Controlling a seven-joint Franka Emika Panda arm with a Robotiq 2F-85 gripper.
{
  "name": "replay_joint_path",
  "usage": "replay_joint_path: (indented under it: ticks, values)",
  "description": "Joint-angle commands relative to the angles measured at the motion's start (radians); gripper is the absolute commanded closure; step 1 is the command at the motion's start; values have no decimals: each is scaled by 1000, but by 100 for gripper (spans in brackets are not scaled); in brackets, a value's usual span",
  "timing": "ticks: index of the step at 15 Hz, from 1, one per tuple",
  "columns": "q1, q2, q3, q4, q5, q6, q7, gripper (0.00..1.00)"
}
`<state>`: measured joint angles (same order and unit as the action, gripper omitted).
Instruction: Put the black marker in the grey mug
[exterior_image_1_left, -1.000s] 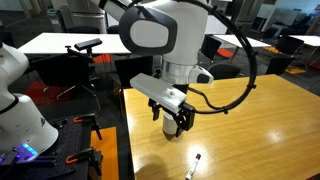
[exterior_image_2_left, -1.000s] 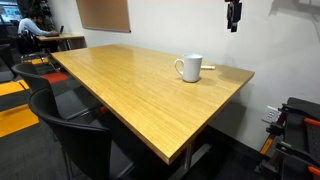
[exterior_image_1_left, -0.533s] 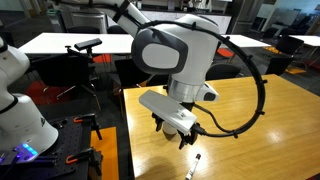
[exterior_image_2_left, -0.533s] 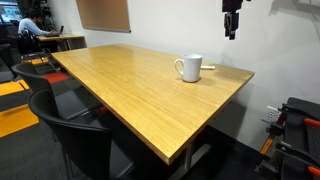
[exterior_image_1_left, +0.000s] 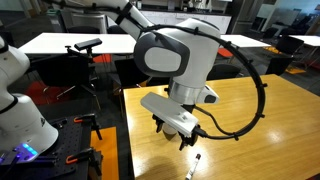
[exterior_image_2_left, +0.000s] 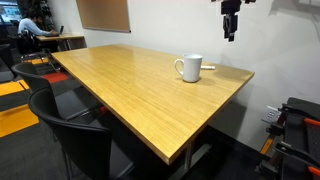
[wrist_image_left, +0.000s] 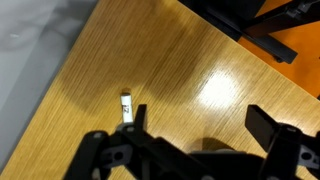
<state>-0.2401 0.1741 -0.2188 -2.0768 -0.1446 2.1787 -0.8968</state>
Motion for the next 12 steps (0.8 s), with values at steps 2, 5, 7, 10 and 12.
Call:
replay_joint_path:
  ticks: [2,5,7,10,12]
  values:
    - [-16,49,18,50,23,6,-27,0]
    - [-23,96,24,92,23,20,-41,0]
    - [-33,127,29,123,30,21,-52,0]
    - [-56,170,44,162,78,38,-72,0]
    - [-79,193,60,179,138,44,-97,0]
